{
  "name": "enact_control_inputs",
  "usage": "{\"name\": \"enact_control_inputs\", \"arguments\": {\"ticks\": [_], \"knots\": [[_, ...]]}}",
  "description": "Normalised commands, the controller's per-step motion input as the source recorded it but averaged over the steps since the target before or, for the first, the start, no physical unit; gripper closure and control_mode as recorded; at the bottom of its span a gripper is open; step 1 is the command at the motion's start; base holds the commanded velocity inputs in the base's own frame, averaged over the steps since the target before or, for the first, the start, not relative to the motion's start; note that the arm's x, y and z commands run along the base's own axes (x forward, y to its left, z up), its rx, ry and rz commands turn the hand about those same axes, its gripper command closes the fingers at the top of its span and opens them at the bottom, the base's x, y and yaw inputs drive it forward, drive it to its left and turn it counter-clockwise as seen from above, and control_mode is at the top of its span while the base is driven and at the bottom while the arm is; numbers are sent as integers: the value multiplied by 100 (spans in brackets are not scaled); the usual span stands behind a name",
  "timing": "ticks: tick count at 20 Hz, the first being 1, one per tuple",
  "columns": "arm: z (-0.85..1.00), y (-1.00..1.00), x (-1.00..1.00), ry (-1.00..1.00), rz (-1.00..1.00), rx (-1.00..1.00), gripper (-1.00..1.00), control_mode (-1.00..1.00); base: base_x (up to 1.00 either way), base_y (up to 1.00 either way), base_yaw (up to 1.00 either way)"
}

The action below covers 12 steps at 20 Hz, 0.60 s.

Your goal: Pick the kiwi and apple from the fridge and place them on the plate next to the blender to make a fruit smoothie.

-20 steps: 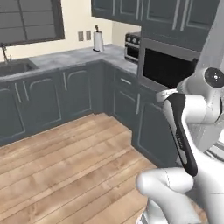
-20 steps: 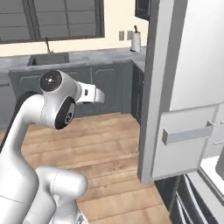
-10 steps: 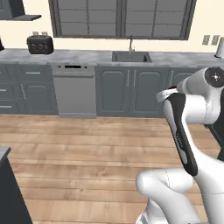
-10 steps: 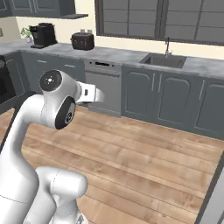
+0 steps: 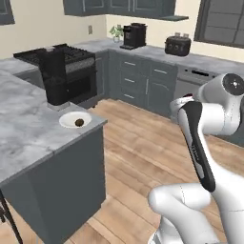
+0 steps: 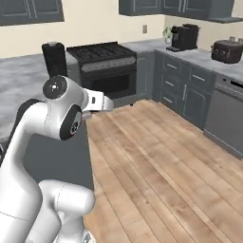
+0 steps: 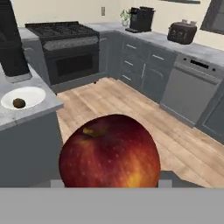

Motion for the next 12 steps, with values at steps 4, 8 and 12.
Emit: {"name": "enact_control_inputs", "arguments": {"ticks": [4, 8, 12], "knots": [[0, 0, 0, 0, 0, 0, 100, 100, 69, 0, 79], [0, 0, 0, 0, 0, 0, 100, 100, 91, -12, 38], [0, 0, 0, 0, 0, 0, 100, 100, 88, 0, 22]]}}
